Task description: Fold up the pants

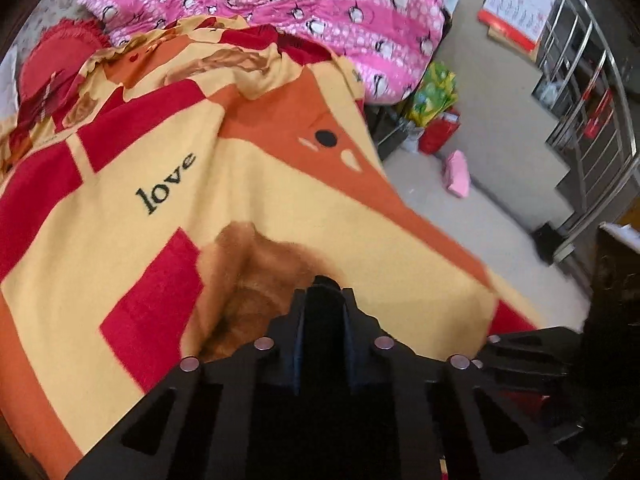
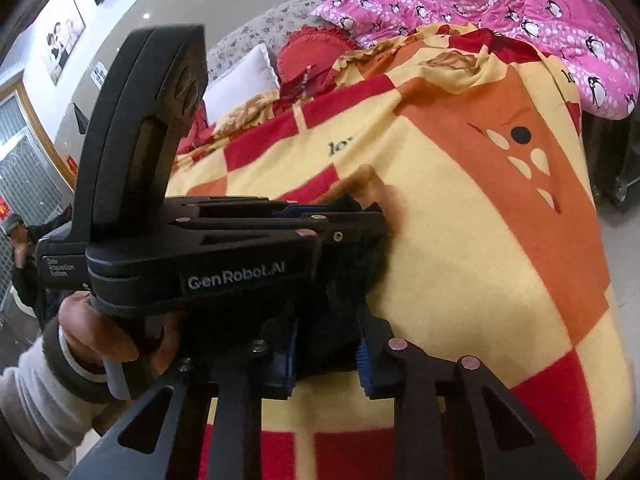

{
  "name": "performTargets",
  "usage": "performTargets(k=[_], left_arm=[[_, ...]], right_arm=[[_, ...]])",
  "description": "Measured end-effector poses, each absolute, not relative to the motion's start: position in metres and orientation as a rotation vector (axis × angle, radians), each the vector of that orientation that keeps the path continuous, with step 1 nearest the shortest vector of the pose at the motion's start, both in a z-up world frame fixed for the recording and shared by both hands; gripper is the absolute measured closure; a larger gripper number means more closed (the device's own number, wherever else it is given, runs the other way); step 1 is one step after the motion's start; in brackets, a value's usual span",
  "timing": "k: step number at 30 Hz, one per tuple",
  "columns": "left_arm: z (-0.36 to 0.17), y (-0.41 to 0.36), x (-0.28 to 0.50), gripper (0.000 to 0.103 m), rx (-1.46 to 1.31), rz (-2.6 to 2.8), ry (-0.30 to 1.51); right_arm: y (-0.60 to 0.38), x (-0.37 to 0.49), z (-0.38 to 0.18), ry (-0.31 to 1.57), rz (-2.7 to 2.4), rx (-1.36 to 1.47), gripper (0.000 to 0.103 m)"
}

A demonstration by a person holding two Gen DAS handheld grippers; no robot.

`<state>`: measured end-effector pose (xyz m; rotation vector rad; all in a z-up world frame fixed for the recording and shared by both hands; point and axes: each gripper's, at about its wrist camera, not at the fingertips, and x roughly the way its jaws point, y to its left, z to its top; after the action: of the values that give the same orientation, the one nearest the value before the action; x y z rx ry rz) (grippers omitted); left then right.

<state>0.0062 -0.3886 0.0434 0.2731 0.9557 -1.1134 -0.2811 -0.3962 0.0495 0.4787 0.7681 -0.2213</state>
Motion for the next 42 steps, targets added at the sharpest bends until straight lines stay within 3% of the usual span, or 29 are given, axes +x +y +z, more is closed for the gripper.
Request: performTargets(k=[6,12,18,23,26,27,30,32,36,41,42], left_arm=[[0.094,-0.339,0.005,0.092,0.165,-1.128,0.862],[0.130,-0.238,0.001,0.093,0.058,-1.033,0.781],[0.099,-0.130,-0.007,0.093,-0.011,-0.821,0.835],[0.049,-0.072,-0.003,0.093,-0.142,-0.668,0.964],[0.041,-0.050,-0.007,0.089,-0.191,-0.612,0.985],[0.040,-0.048,-0.007,0.084,-0.201,-0.602,0.983],[0.047,-0.049,-0.019,0.060,-0.243,-0.621,0.956],[0.052,-0.053,-0.026,0.051,-0.250,-0.638,0.940],[0.037,-0.069,-0.033,0.041,-0.218,-0.658,0.970],[0.026,-0.095,-0.025,0.043,-0.176,-0.604,0.978],[0.027,-0.100,-0.024,0.051,-0.174,-0.598,0.976]], right_arm=[[-0.368,-0.274,0.092,0.699,-0.144,0.426,0.083],[-0.311,-0.244,0.130,0.655,0.012,0.333,0.083],[-0.224,-0.195,0.114,0.746,0.219,0.242,0.083],[-0.176,-0.152,0.053,0.913,0.346,0.261,0.083],[-0.168,-0.142,0.029,1.002,0.361,0.291,0.081],[-0.173,-0.147,0.035,1.001,0.372,0.328,0.078],[-0.192,-0.170,0.065,0.913,0.369,0.346,0.043],[-0.213,-0.186,0.089,0.834,0.283,0.312,0.037],[-0.250,-0.184,0.089,0.828,0.078,0.279,0.040],[-0.272,-0.171,0.056,0.895,-0.018,0.292,0.049],[-0.274,-0.171,0.054,0.893,-0.020,0.299,0.049]])
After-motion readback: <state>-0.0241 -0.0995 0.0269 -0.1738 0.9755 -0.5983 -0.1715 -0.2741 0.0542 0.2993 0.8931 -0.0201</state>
